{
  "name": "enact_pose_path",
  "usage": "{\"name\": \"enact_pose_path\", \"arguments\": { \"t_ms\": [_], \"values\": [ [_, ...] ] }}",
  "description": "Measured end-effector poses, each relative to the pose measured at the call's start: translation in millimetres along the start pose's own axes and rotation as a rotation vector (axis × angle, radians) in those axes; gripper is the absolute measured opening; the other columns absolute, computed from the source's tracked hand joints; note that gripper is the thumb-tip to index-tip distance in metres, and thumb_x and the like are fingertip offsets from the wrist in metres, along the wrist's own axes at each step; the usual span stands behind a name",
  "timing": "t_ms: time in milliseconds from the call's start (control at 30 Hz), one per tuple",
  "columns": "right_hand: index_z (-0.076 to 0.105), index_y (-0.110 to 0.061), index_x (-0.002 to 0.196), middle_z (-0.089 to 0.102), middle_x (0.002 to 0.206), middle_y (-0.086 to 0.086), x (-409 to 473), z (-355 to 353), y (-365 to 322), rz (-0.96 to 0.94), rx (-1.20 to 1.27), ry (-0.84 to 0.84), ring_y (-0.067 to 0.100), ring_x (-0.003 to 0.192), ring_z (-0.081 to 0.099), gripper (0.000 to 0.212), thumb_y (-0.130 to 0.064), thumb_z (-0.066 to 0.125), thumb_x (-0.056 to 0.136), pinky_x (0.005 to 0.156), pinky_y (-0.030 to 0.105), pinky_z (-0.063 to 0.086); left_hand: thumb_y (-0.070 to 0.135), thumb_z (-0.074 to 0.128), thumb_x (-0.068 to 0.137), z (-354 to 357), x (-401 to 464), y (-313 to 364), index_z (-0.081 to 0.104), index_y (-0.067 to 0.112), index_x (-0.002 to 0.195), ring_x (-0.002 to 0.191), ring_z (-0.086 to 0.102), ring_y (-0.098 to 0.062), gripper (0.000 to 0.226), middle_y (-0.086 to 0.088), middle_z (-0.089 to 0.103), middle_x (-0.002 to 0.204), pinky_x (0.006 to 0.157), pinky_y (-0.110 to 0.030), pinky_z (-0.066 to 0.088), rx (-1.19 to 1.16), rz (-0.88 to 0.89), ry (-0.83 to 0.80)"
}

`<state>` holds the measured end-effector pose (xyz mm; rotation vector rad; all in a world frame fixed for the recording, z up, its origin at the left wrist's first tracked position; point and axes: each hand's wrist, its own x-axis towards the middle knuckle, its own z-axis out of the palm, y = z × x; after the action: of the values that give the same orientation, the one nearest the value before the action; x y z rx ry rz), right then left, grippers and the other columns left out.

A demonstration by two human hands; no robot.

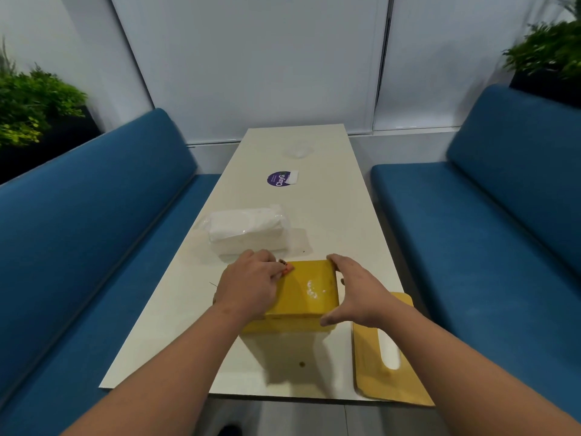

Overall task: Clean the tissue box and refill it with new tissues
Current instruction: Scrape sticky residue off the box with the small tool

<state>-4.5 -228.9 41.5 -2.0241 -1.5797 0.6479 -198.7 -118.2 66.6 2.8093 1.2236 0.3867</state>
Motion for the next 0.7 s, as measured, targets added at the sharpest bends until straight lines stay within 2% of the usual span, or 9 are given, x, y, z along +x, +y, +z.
{"name": "enact_pose_path", "arguments": {
  "t_ms": [133, 300, 400, 600, 700],
  "values": [
    [0.02, -0.029, 0.151, 0.03, 0.151, -0.008, 0, 3, 4, -0.006, 0.015, 0.019, 0.018, 0.135, 0.036, 0.124, -0.046, 0.092, 0.052, 0.107, 0.037, 0.042, 0.041, 0.036, 0.102, 2, 5, 17, 0.065, 0.037, 0.121, 0.098, 0.044, -0.012, 0.034, 0.017, 0.057, 0.114, 0.072, -0.024, 0.039, 0.017, 0.062, -0.011],
    [0.024, -0.028, 0.15, 0.036, 0.148, -0.011, 0, 5, 8, -0.001, 0.068, 0.054, 0.014, 0.132, 0.039, 0.124, -0.043, 0.095, 0.049, 0.104, 0.025, 0.039, 0.032, 0.037, 0.102, 7, 23, 55, 0.059, 0.04, 0.126, 0.099, 0.044, -0.016, 0.033, 0.013, 0.056, 0.115, 0.076, -0.031, 0.045, 0.033, 0.202, -0.032],
    [0.027, -0.028, 0.149, 0.038, 0.145, -0.011, -1, 6, 8, -0.008, 0.082, 0.072, 0.012, 0.13, 0.04, 0.122, -0.043, 0.095, 0.048, 0.102, 0.023, 0.037, 0.033, 0.038, 0.101, 6, 29, 53, 0.059, 0.041, 0.125, 0.099, 0.044, -0.015, 0.033, 0.014, 0.056, 0.115, 0.076, -0.032, 0.047, 0.051, 0.261, -0.057],
    [0.025, -0.033, 0.148, 0.035, 0.147, -0.011, 0, 6, 7, -0.009, 0.037, 0.043, 0.015, 0.131, 0.039, 0.122, -0.049, 0.092, 0.047, 0.104, 0.034, 0.043, 0.039, 0.039, 0.101, -4, 25, 16, 0.06, 0.044, 0.124, 0.103, 0.045, -0.012, 0.032, 0.017, 0.055, 0.117, 0.079, -0.028, 0.045, 0.073, 0.21, -0.067],
    [0.03, -0.031, 0.145, 0.04, 0.14, -0.012, 0, 6, 6, -0.026, 0.049, 0.057, 0.01, 0.121, 0.042, 0.117, -0.044, 0.094, 0.048, 0.097, 0.023, 0.042, 0.037, 0.04, 0.1, 0, 25, 39, 0.059, 0.045, 0.125, 0.099, 0.044, -0.014, 0.033, 0.016, 0.056, 0.116, 0.076, -0.031, 0.046, 0.068, 0.315, -0.073]
  ]
}}
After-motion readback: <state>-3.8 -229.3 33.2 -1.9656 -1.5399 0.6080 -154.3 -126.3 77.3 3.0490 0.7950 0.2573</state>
